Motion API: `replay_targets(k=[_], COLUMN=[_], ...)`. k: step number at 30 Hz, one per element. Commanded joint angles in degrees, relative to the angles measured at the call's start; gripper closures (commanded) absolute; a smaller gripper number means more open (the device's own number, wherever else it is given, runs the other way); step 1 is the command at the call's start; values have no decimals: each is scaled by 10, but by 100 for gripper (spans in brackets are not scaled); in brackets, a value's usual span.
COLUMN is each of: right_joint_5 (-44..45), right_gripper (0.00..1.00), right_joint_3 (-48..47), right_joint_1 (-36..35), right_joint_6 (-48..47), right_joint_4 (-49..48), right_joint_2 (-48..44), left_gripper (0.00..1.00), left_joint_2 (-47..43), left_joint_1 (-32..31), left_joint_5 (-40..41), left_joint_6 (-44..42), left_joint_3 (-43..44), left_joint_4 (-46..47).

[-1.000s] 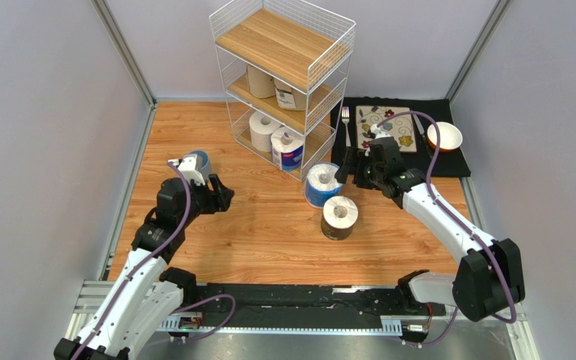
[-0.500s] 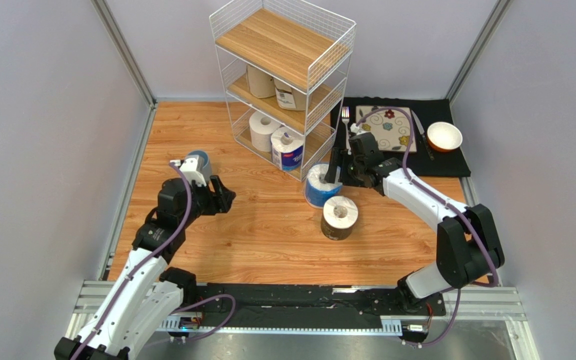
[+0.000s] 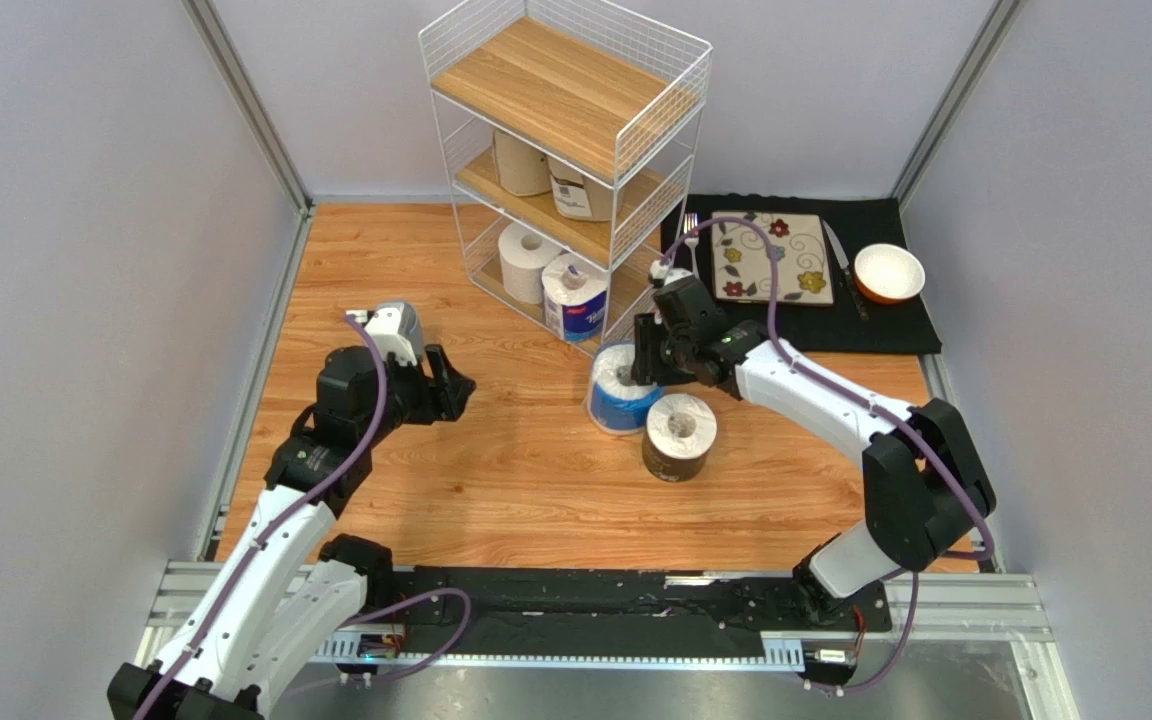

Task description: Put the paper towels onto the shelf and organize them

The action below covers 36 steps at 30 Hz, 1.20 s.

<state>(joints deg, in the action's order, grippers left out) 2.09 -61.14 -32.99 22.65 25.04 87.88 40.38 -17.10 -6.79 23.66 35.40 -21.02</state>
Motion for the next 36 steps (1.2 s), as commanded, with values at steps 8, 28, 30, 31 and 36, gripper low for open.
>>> replay_targets(k=[8, 28, 30, 31, 36], right_joint_5=[92, 144, 155, 166, 249], right_gripper=[60, 25, 20, 18, 11], right_joint_3=[-14, -159, -132, -120, -44], right_joint_1=[-168, -255, -255, -255, -255], right_joint_6=[62, 60, 61, 62, 97], right_joint_4=[-34, -23, -17, -11, 51], right_joint_2=[-75, 58, 8, -15, -157], left_gripper=[27, 27, 27, 27, 27], left_joint_2=[-6, -20, -21, -21, -18], left_joint_1=[1, 1, 1, 1, 1], left_joint_5=[16, 15, 14, 13, -14], left_joint_6=[-12, -4, -4, -4, -6], left_joint_3=[16, 5, 4, 2, 0], left_joint_4=[-13, -28, -26, -25, -16])
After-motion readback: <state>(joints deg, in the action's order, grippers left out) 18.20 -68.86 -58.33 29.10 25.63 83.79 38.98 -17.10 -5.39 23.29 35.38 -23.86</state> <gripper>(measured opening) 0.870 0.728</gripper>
